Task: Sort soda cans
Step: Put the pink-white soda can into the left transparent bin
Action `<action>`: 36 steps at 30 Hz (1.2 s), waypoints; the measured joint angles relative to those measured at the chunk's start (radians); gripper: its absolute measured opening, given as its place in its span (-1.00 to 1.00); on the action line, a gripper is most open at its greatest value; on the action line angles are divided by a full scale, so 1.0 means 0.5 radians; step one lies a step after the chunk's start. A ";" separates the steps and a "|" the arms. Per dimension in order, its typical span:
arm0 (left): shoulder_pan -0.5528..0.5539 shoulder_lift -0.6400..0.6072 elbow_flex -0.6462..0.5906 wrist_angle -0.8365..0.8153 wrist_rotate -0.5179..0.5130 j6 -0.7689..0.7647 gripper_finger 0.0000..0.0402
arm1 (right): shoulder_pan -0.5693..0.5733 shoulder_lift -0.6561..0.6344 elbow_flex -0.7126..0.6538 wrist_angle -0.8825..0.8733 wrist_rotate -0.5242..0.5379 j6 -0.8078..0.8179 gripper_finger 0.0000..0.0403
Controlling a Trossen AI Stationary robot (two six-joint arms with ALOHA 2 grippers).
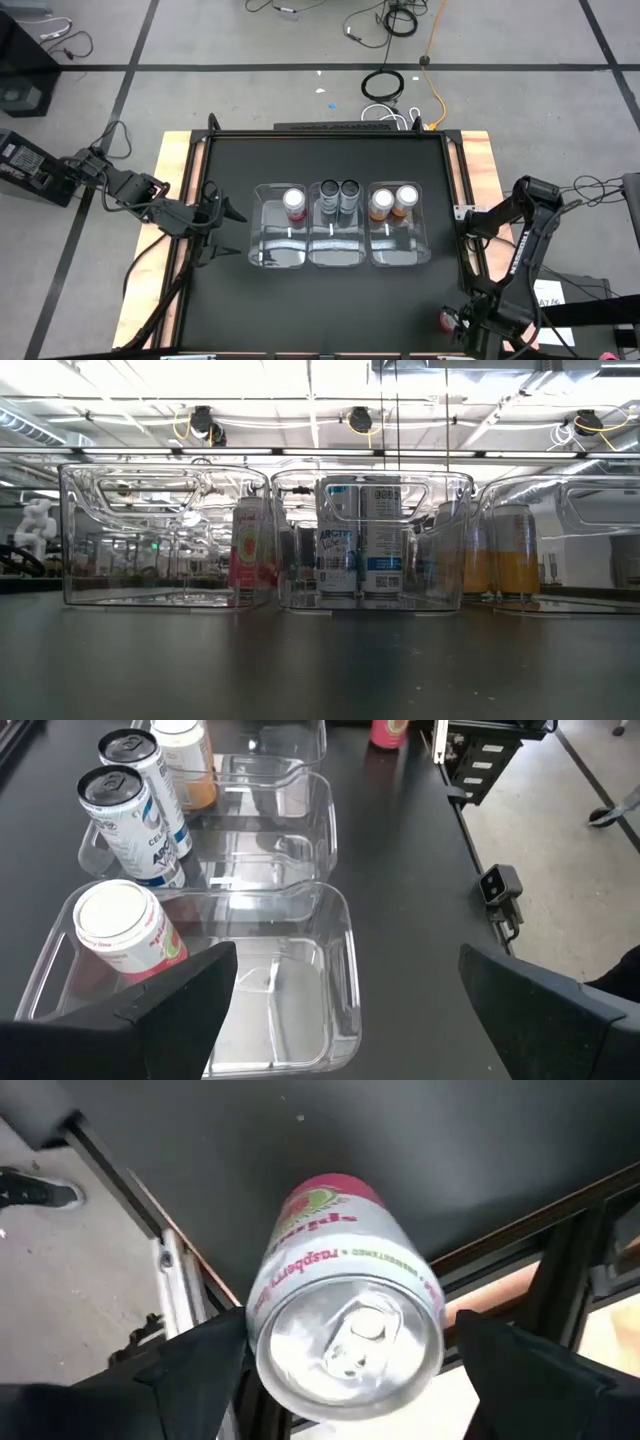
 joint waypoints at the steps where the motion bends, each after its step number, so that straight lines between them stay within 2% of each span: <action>1: 0.000 0.000 0.000 0.000 0.000 0.000 0.94 | 0.004 0.000 -0.025 0.023 -0.021 -0.001 0.73; 10: 0.000 0.000 0.000 -0.001 0.000 -0.001 0.94 | 0.014 0.002 -0.276 0.290 -0.130 0.027 0.71; 16: 0.000 0.000 0.000 -0.003 0.000 0.000 0.94 | 0.013 0.002 -0.287 0.278 -0.146 0.051 0.38; 21: 0.000 0.000 0.000 -0.006 0.000 0.001 0.94 | -0.001 0.002 -0.286 0.303 -0.147 0.061 0.38; 27: 0.000 0.000 0.000 -0.007 0.000 0.002 0.94 | -0.141 0.004 -0.246 0.346 -0.122 0.046 0.38; 36: 0.000 0.000 0.000 -0.006 0.000 0.002 0.94 | -0.471 0.004 -0.054 0.281 0.033 -0.274 0.38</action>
